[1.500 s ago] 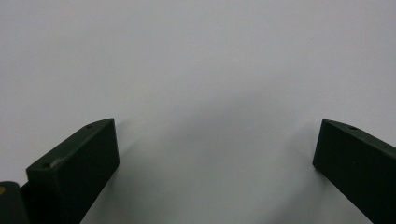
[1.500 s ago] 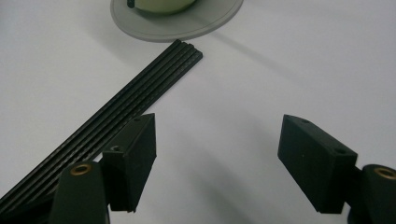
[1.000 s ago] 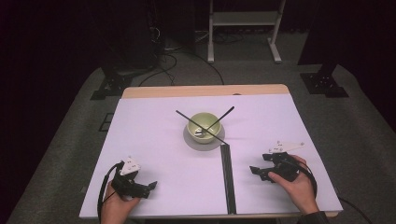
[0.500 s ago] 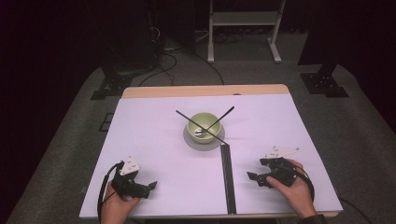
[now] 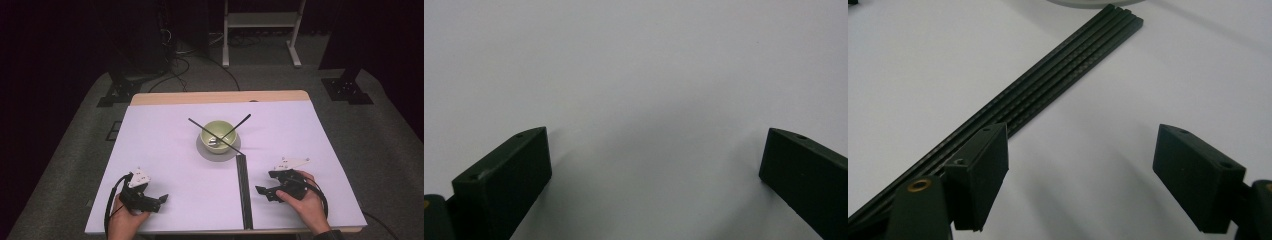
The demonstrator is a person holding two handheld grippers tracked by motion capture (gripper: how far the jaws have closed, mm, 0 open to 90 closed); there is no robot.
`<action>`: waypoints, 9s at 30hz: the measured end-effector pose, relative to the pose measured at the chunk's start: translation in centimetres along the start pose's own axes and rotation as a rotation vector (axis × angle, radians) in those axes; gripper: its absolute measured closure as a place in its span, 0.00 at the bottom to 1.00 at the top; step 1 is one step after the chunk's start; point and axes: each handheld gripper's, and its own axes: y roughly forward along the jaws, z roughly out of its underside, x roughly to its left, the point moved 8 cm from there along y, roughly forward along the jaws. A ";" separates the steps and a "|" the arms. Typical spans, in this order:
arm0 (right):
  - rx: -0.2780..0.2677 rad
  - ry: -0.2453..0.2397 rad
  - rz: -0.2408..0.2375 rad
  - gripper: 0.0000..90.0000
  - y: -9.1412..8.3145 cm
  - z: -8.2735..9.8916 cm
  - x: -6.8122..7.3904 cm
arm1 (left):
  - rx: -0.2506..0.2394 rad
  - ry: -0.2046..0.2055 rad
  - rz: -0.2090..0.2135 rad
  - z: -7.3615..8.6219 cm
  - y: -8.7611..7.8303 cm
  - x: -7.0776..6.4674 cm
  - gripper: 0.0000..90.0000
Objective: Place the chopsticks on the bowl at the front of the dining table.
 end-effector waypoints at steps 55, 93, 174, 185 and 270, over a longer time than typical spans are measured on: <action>0.073 -0.139 0.049 0.21 1.8 0.5 2.1 | -0.001 -0.001 0.000 0.0 0.0 0.0 0.00; 0.084 -0.066 0.107 0.19 -1.3 3.0 0.0 | 0.000 0.000 0.000 0.0 0.0 0.0 0.00; 0.042 0.052 0.226 0.24 -5.6 5.2 -8.1 | 0.001 -0.001 0.000 0.0 0.0 0.0 0.00; 0.009 0.053 0.199 0.29 -5.5 4.3 -7.5 | 0.005 0.001 -0.002 0.0 0.0 0.0 0.00; 0.037 0.009 0.081 0.89 -0.4 -0.3 -6.8 | 0.003 -0.002 0.001 0.0 0.0 0.0 0.00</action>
